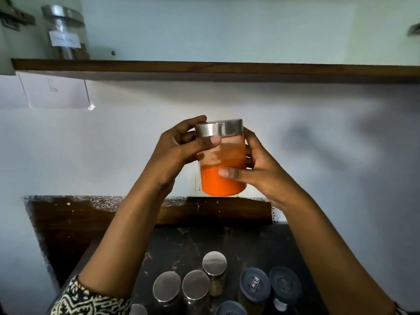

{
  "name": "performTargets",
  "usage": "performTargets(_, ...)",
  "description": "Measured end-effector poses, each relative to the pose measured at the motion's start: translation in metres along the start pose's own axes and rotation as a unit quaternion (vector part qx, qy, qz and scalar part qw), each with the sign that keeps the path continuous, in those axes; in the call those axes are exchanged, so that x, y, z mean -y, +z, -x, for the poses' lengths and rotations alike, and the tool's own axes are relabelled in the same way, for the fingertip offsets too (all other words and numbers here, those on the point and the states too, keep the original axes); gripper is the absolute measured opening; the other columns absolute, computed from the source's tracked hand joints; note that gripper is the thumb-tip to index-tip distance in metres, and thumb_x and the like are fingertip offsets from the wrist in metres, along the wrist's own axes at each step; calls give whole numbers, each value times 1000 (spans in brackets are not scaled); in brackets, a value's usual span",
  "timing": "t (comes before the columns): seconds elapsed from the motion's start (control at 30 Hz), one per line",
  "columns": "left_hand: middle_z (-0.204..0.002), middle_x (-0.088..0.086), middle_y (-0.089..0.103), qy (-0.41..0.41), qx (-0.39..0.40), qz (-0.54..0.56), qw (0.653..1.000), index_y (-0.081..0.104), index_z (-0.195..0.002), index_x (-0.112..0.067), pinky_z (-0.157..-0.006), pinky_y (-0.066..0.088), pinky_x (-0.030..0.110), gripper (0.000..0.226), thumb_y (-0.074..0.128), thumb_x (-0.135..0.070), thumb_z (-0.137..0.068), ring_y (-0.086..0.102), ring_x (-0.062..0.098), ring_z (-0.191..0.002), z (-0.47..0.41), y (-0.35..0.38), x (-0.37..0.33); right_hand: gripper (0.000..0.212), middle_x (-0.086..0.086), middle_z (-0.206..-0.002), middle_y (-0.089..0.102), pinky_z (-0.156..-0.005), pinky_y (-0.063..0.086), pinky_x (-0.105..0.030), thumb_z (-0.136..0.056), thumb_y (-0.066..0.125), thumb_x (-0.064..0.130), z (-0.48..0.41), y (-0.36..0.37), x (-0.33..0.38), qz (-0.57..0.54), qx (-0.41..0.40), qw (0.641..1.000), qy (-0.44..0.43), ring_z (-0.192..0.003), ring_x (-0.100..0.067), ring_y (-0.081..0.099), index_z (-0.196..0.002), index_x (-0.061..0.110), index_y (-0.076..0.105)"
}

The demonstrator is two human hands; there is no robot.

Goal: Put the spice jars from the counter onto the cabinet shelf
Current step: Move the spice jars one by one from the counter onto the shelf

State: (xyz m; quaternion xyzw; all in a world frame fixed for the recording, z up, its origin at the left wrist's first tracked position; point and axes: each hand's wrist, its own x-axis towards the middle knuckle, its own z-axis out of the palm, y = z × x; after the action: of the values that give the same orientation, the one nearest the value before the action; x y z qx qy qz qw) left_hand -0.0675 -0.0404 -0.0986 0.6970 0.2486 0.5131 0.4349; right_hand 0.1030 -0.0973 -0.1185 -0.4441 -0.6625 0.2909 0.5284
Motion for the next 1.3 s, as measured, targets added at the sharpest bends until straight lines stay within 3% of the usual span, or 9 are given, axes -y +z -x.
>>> performTargets(0.13, -142, -6, 45, 5, 23, -126, 992, 32, -143, -34, -89, 50, 32, 85, 66, -55, -68, 51, 14, -121, 2, 47, -2, 92, 12, -129, 44, -83, 49, -24, -68, 77, 28, 5, -20, -1, 26, -113, 993, -16, -107, -8, 51, -141, 38, 23)
performTargets(0.23, -138, -3, 46, 9, 6, -161, 987, 31, -141, -31, -87, 51, 31, 86, 69, -56, -68, 53, 18, -116, -2, 75, -8, 93, 6, -144, 36, -89, 45, -28, -73, 77, 22, 6, -31, -2, 104, -149, 983, -23, -112, -10, 43, -144, 36, 17)
performTargets(0.4, -122, -3, 61, 0, 11, -51, 999, 50, -131, -25, -78, 58, 30, 73, 71, -44, -64, 64, 16, -102, -15, 82, -14, 96, 12, -135, 41, -84, 51, -21, -59, 71, 42, 16, -66, 5, 25, -81, 996, -28, -114, -9, 51, -141, 43, 20)
performTargets(0.57, -107, -2, 71, -33, 63, 80, 994, 61, -117, -22, -74, 58, 31, 48, 67, -37, -72, 69, 17, -98, -21, 90, -16, 58, 18, -104, 64, -75, 57, -22, -63, 78, 31, 22, -84, 3, -127, 12, 992, 3, -100, -10, 66, -112, 40, 48)
performTargets(0.67, -113, -1, 69, -32, 72, 26, 997, 57, -124, -20, -82, 57, 32, 56, 68, -46, -75, 68, 16, -99, -18, 102, -16, 70, 10, -120, 57, -85, 55, -28, -60, 73, 40, 23, -82, 1, -56, -75, 996, -3, -110, -17, 59, -124, 36, 44)
performTargets(0.77, -114, -2, 66, -19, 73, -42, 996, 53, -128, -17, -77, 56, 21, 65, 62, -49, -72, 67, 12, -98, -17, 109, -14, 87, 16, -124, 46, -80, 45, -14, -66, 77, 41, 23, -77, 1, 102, -167, 980, -36, -106, -5, 49, -139, 33, 29)
performTargets(0.9, -111, 3, 70, -49, 96, 14, 994, 59, -121, -14, -75, 56, 24, 61, 63, -45, -69, 69, 14, -97, -18, 108, -10, 103, 8, -143, 37, -89, 42, -23, -60, 71, 57, 24, -73, -1, 200, -189, 960, -46, -115, -8, 42, -145, 33, 17)
performTargets(1.07, -102, 5, 73, -52, 84, 110, 989, 67, -107, -14, -76, 58, 31, 48, 76, -39, -66, 70, 17, -95, -20, 104, -6, 91, 22, -120, 45, -79, 50, -14, -57, 65, 52, 33, -84, 14, 38, -107, 993, -36, -106, -3, 52, -138, 42, 26)
performTargets(1.3, -110, 9, 71, -42, 112, 211, 970, 72, -103, -21, -78, 59, 36, 76, 85, -60, -39, 70, 22, -97, -26, 105, -5, 58, 20, -104, 68, -89, 55, -29, -61, 69, 37, 41, -102, 17, -150, -32, 988, -26, -107, -13, 66, -115, 45, 50)
